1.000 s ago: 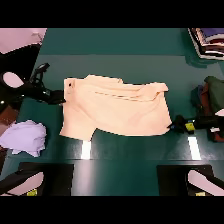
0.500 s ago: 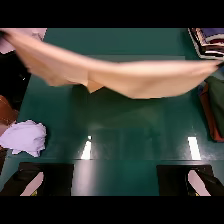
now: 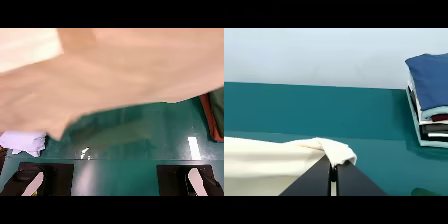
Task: Fold the shirts.
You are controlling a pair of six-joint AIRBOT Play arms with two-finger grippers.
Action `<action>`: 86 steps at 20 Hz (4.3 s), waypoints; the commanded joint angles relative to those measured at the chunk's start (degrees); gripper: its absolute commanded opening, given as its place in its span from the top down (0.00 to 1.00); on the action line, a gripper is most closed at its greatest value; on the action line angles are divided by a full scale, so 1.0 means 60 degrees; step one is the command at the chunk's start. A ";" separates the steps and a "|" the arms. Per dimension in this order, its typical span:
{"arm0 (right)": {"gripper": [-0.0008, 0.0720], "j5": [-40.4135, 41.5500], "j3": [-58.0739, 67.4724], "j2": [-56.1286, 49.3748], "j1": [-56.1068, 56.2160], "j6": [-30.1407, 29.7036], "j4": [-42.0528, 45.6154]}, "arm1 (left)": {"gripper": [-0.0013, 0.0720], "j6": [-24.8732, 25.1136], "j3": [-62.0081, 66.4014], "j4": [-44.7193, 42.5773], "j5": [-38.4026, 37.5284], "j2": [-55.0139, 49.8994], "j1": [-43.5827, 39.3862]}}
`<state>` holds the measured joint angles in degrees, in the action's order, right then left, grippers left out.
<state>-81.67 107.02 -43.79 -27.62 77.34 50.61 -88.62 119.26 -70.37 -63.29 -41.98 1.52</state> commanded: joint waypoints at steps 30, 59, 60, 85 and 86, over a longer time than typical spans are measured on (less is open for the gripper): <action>0.97 -0.0018 -0.0637 -0.8783 0.4415 0.1005 0.3348 | 0.95 0.0557 -0.3038 -0.0572 -0.1086 -0.8386 0.0087; 0.43 0.1049 -0.8149 -0.2346 0.3858 0.0911 0.3231 | 0.30 -0.0841 -1.5948 0.0936 -0.1082 -0.0630 -0.0186; 0.43 0.1038 -0.8149 -0.2320 0.3858 0.0911 0.3231 | 0.30 -0.0841 -1.6087 0.0994 -0.0900 -0.0630 -0.0186; 0.33 0.0583 -1.2590 -0.3271 0.0874 -0.0015 0.2040 | 0.95 0.0033 -1.4896 0.2266 -0.0171 -0.0630 -0.0189; 0.33 0.0714 -1.2670 -0.3479 0.0976 -0.0018 0.1832 | 0.95 0.0102 -1.4896 0.2262 -0.0208 -0.0630 -0.0186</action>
<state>-79.07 35.22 -61.87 -20.36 78.91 66.26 -89.17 28.93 -56.69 -63.90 -45.82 0.38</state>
